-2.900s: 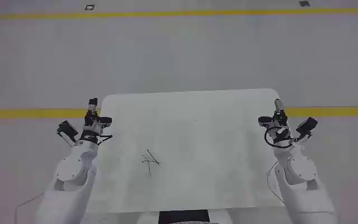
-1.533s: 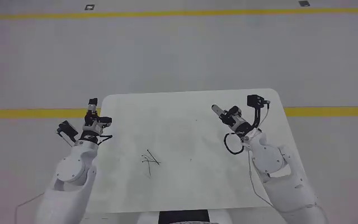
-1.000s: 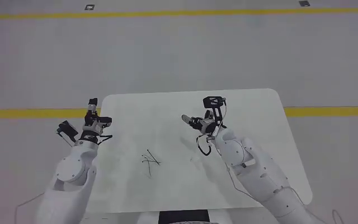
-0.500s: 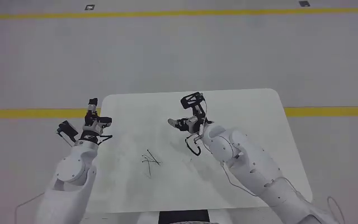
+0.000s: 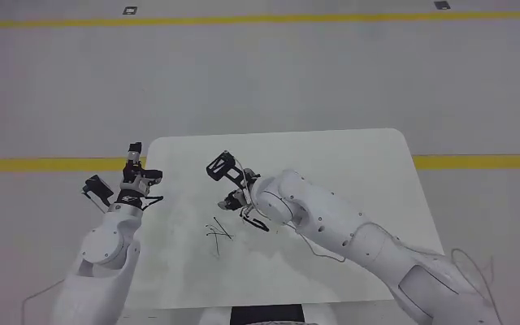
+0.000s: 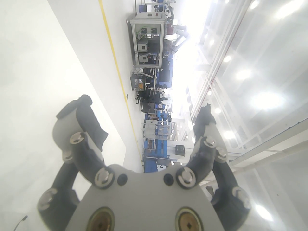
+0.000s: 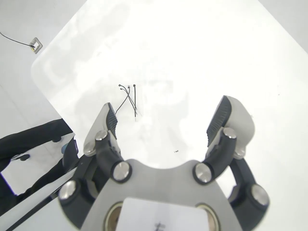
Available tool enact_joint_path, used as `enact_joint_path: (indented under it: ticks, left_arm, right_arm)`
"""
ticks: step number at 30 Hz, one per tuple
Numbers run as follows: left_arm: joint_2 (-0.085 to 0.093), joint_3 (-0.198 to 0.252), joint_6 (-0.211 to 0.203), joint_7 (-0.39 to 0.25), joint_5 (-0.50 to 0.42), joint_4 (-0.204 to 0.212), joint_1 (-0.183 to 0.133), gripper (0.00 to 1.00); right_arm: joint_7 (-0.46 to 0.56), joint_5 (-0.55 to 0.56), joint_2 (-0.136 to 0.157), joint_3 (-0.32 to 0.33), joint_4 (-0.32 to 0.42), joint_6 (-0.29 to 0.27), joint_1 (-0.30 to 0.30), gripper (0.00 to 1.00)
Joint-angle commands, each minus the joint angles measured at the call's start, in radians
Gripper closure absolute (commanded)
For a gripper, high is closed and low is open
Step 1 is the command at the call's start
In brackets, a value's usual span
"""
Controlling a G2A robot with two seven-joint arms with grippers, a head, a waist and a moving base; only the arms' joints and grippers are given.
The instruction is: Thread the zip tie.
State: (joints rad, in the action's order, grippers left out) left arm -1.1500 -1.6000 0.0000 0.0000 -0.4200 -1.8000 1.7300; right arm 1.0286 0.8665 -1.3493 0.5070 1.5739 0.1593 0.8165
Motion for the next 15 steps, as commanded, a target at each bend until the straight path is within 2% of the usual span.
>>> enact_joint_path:
  ticks: [1, 7, 9, 12, 15]
  left_arm:
    - [0.000, 0.000, 0.000, 0.000, 0.000, 0.000, 0.000, 0.00]
    - [0.000, 0.000, 0.000, 0.000, 0.000, 0.000, 0.000, 0.00]
    - [0.000, 0.000, 0.000, 0.000, 0.000, 0.000, 0.000, 0.00]
    - [0.000, 0.000, 0.000, 0.000, 0.000, 0.000, 0.000, 0.00]
    - [0.000, 0.000, 0.000, 0.000, 0.000, 0.000, 0.000, 0.00]
  right_arm:
    - [0.000, 0.000, 0.000, 0.000, 0.000, 0.000, 0.000, 0.00]
    - [0.000, 0.000, 0.000, 0.000, 0.000, 0.000, 0.000, 0.00]
    - [0.012, 0.013, -0.004, -0.025, 0.000, -0.026, 0.005, 0.00]
    - [0.041, 0.030, -0.032, -0.070, -0.030, -0.032, -0.022, 0.00]
    - [0.056, 0.013, -0.074, -0.117, -0.090, -0.037, -0.055, 0.00]
